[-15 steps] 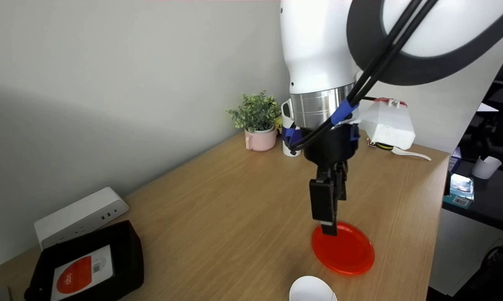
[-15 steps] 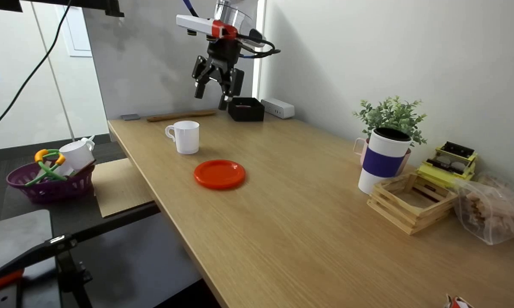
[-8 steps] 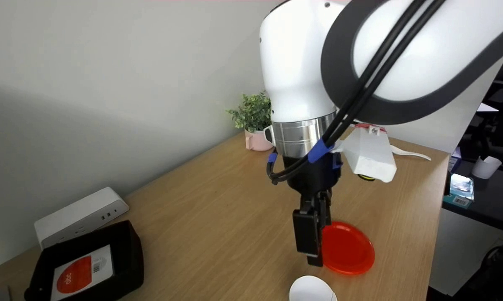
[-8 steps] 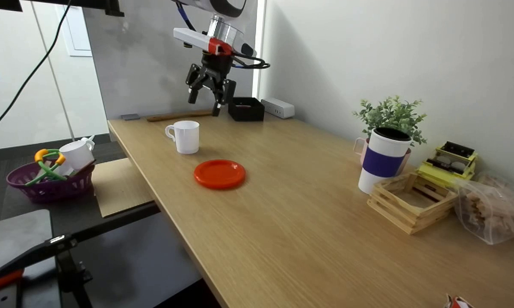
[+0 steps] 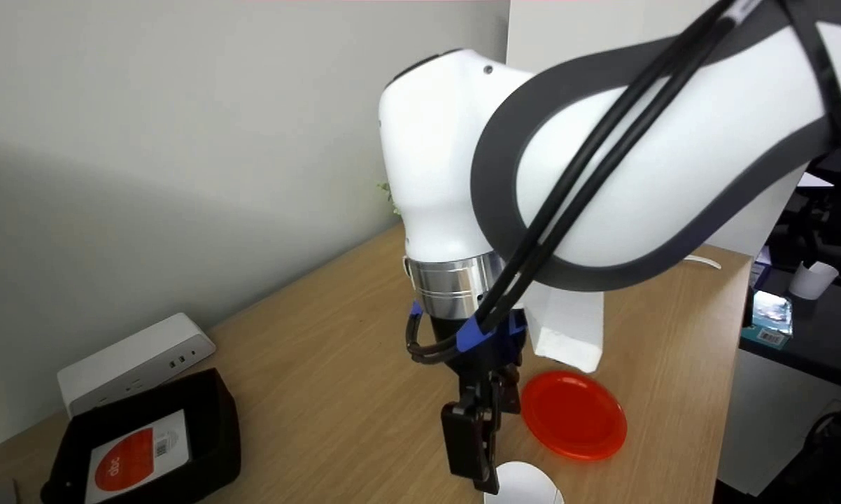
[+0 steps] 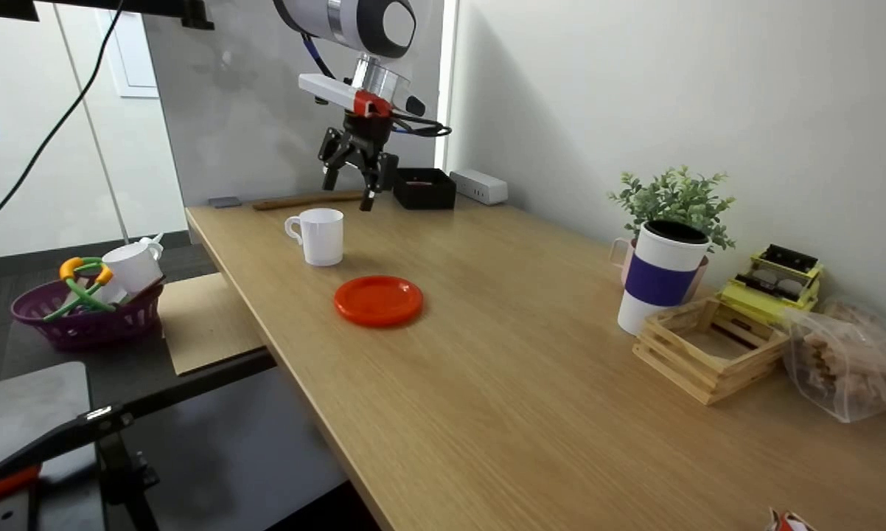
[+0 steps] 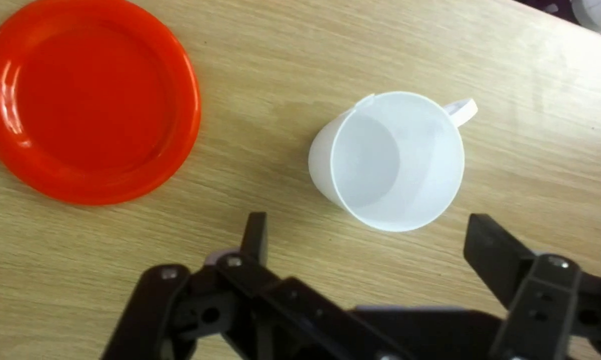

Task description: Put the white mug on top of the orange plate

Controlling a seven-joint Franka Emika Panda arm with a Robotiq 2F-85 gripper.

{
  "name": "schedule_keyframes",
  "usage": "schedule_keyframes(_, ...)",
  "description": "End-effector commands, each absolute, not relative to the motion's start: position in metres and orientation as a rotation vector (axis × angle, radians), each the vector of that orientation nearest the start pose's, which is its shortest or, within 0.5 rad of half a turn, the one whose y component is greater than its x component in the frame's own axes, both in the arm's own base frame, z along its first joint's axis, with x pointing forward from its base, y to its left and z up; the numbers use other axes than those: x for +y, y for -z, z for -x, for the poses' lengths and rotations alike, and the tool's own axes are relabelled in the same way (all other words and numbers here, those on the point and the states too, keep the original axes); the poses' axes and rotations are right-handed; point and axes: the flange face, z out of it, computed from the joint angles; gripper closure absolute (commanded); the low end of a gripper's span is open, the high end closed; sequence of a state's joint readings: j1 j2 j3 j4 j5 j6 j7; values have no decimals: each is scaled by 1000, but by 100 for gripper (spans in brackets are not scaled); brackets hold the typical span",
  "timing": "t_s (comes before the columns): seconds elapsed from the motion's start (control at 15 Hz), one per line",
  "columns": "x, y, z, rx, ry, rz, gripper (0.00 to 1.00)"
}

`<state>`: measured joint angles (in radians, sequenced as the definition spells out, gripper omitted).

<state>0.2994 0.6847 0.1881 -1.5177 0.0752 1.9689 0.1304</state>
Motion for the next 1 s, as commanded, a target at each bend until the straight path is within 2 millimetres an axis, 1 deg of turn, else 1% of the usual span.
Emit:
schedule_keyframes(0.0, 317, -244, -616, -388, -434, 3020, 0)
schedule_keyframes(0.2, 324, -242, -610, -356, -455, 3037, 0)
schedule_keyframes(0.53, 337, -238, -593, -302, -480, 3068, 0)
schedule_keyframes(0.8, 339, -239, -583, -261, -483, 3088, 0)
schedule_keyframes(0.87, 345, -234, -591, -282, -474, 3056, 0)
schedule_keyframes(0.93, 345, -233, -591, -280, -475, 3056, 0)
